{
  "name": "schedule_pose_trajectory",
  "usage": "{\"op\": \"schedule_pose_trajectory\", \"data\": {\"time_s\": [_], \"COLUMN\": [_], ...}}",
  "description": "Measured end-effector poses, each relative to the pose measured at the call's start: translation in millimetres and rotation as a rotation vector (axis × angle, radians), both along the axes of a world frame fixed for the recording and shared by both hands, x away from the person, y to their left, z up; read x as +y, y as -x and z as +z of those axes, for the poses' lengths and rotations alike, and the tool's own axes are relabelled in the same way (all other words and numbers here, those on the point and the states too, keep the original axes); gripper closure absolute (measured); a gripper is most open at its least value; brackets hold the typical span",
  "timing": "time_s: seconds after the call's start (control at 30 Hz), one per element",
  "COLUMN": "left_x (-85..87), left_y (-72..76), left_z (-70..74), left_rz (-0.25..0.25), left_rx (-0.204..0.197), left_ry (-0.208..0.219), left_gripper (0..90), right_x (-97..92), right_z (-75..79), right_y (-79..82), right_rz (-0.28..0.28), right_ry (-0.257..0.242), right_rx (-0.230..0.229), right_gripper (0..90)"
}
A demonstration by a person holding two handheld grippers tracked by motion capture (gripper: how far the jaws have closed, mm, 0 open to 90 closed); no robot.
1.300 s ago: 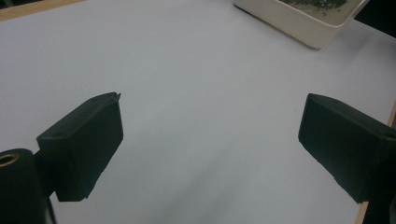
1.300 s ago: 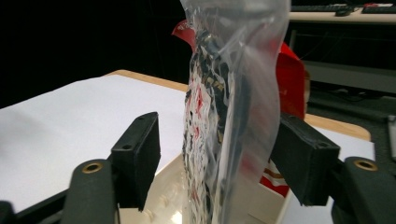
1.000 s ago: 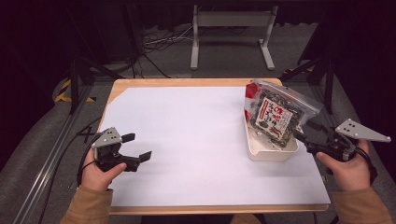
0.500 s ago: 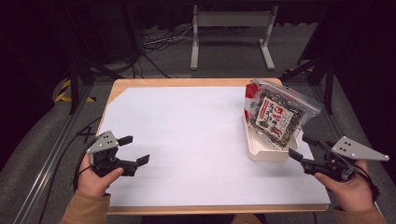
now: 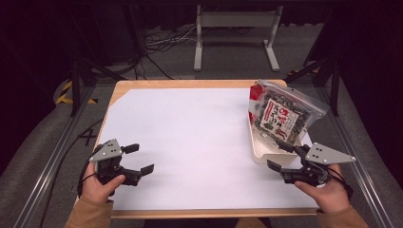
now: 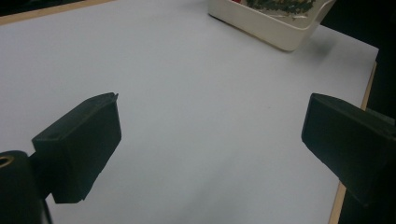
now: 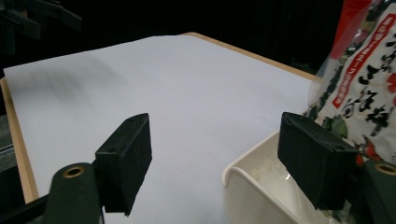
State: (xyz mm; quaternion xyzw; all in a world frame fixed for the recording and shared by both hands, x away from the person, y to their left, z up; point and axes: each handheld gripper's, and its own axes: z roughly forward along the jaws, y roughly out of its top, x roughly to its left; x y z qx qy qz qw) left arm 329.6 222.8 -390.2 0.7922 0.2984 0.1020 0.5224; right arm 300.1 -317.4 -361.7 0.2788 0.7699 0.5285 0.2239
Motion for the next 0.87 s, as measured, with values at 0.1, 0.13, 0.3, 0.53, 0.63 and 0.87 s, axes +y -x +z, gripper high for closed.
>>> {"op": "schedule_pose_trajectory", "data": {"time_s": [0.1,0.13,0.3,0.53,0.63,0.87], "left_x": [2.4,3.4,6.0,8.1,9.6,12.8], "left_y": [0.2,0.1,0.8,1.4,2.3,4.2], "left_z": [-2.9,-3.2,-7.0,-11.3,-11.9,-14.7], "left_rz": [-0.002,0.004,-0.002,-0.016,-0.009,-0.005], "left_rx": [-0.006,-0.017,-0.028,-0.030,-0.028,-0.029], "left_ry": [0.029,0.030,0.032,0.040,0.040,0.033], "left_gripper": [4.6,4.9,6.3,5.7,5.6,3.7], "right_x": [8.2,10.9,21.9,34.4,37.2,41.1], "right_z": [-7.5,-9.8,-19.3,-36.8,-41.6,-53.2], "right_y": [-2.9,-3.4,-6.6,-10.4,-10.9,-16.1], "right_rz": [0.021,0.030,0.065,0.070,0.072,0.065], "right_ry": [-0.010,-0.009,-0.007,-0.013,-0.023,-0.009], "right_rx": [0.000,-0.003,0.006,-0.004,-0.003,0.011], "right_gripper": [26.7,26.7,26.6,26.1,26.2,26.0]}}
